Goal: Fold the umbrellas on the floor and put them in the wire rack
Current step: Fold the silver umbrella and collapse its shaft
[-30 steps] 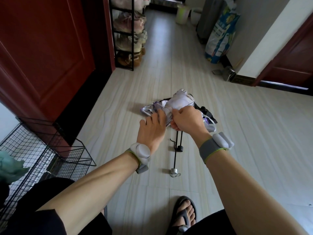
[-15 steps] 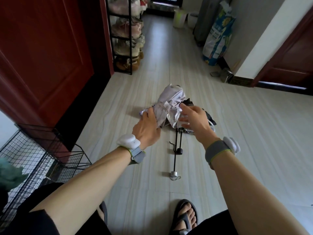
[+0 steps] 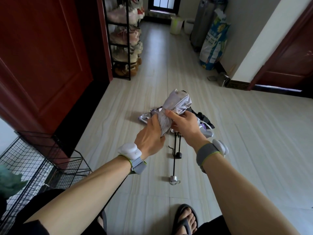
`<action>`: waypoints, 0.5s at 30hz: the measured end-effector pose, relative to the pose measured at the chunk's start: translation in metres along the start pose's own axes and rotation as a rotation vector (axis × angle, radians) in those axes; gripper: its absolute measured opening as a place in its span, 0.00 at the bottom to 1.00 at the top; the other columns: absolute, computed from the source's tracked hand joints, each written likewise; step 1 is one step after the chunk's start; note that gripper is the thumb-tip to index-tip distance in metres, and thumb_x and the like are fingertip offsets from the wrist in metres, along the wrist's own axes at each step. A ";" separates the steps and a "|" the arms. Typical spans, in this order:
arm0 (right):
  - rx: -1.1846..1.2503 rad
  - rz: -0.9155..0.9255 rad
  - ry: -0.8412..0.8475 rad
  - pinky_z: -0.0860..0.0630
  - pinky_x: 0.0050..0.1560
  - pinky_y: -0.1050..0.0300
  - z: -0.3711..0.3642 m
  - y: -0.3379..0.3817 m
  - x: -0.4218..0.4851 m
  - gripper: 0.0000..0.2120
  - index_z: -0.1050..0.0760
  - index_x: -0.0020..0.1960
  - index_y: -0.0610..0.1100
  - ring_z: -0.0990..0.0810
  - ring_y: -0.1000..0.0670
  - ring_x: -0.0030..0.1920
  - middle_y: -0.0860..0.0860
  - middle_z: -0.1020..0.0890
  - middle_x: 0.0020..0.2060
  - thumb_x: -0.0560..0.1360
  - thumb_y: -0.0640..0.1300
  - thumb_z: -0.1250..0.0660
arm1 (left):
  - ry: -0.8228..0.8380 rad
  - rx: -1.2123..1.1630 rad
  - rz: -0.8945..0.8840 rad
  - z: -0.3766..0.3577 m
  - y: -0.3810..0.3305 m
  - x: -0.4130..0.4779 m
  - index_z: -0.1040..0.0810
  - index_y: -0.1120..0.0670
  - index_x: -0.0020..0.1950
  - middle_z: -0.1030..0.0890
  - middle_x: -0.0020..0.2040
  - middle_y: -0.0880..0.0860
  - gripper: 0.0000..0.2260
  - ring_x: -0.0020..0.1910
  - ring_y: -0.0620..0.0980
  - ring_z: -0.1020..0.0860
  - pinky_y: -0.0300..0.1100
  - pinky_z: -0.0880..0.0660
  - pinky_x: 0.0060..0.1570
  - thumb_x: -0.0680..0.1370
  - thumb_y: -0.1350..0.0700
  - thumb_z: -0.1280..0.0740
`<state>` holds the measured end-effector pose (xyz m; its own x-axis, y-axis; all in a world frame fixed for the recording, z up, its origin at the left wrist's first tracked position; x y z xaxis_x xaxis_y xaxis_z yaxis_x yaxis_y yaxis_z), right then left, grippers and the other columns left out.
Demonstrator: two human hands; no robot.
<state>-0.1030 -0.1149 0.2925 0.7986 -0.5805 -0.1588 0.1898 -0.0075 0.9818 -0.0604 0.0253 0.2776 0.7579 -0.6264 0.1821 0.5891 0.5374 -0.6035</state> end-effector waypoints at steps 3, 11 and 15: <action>-0.204 0.077 -0.097 0.16 0.51 0.45 -0.001 0.008 0.000 0.21 0.17 0.47 0.47 0.13 0.48 0.46 0.51 0.12 0.42 0.65 0.61 0.21 | -0.030 -0.007 -0.009 0.000 -0.002 -0.001 0.42 0.61 0.75 0.27 0.64 0.62 0.29 0.47 0.61 0.20 0.52 0.22 0.38 0.78 0.56 0.33; -0.364 0.152 -0.104 0.17 0.49 0.53 -0.005 0.020 -0.004 0.21 0.20 0.50 0.48 0.15 0.55 0.46 0.55 0.13 0.43 0.66 0.60 0.21 | 0.102 -0.313 0.182 0.014 0.010 0.019 0.44 0.51 0.70 0.19 0.54 0.51 0.33 0.44 0.51 0.17 0.44 0.21 0.40 0.75 0.48 0.26; -0.349 0.225 0.044 0.19 0.50 0.62 -0.016 0.030 -0.010 0.18 0.16 0.52 0.50 0.15 0.61 0.47 0.58 0.13 0.44 0.71 0.62 0.24 | 0.091 -0.372 0.218 0.033 0.029 0.034 0.37 0.48 0.64 0.20 0.47 0.41 0.33 0.44 0.40 0.19 0.33 0.25 0.36 0.69 0.48 0.20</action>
<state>-0.0967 -0.0962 0.3215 0.8646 -0.5005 0.0441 0.1835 0.3963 0.8996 -0.0081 0.0384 0.2922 0.8157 -0.5771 -0.0399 0.2644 0.4333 -0.8616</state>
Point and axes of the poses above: each hand's wrist, its own x-axis towards the middle knuckle, its own z-axis out of the back of the hand, y = z × x, the point moved 7 cm from there along x, towards the middle knuckle
